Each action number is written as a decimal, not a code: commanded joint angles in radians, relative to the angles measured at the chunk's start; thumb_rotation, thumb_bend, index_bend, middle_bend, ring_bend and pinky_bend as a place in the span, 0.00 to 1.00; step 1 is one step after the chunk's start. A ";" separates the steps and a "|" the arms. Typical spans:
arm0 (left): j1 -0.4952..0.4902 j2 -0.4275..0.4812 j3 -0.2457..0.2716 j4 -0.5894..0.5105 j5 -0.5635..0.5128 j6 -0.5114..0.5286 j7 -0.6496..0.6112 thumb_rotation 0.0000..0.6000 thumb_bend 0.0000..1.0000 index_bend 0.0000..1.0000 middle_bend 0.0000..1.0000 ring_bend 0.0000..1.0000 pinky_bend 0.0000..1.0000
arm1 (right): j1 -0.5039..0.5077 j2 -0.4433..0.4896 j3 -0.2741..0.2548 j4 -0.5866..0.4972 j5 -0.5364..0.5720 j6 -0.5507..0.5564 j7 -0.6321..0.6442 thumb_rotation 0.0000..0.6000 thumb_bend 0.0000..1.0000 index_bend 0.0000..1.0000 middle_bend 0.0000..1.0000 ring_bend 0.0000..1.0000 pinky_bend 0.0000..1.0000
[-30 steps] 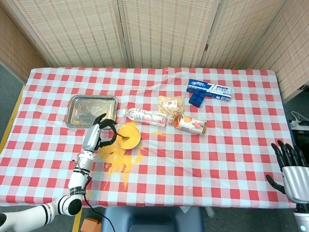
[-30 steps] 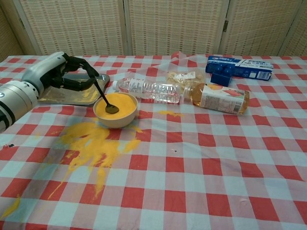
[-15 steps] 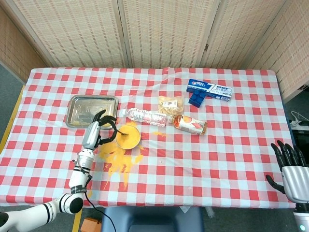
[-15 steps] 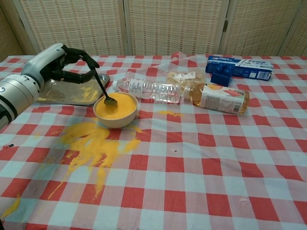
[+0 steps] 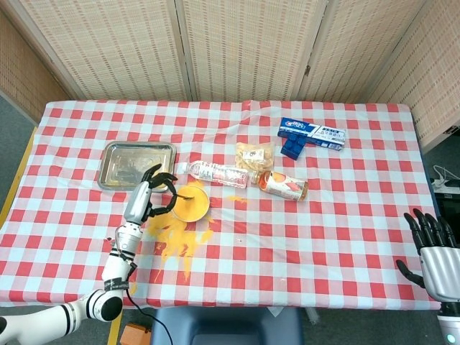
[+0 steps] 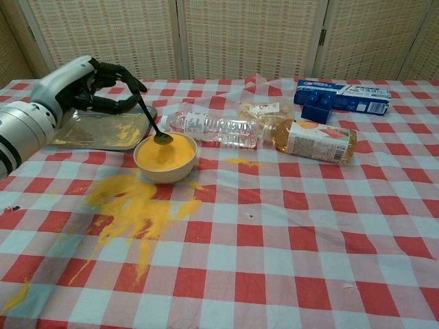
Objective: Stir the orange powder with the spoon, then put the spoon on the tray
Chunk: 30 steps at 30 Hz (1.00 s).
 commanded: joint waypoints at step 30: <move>0.020 0.048 0.036 -0.067 -0.031 -0.059 -0.004 1.00 0.70 0.86 0.33 0.05 0.01 | -0.001 0.003 -0.006 -0.004 -0.015 0.009 0.003 1.00 0.13 0.00 0.00 0.00 0.00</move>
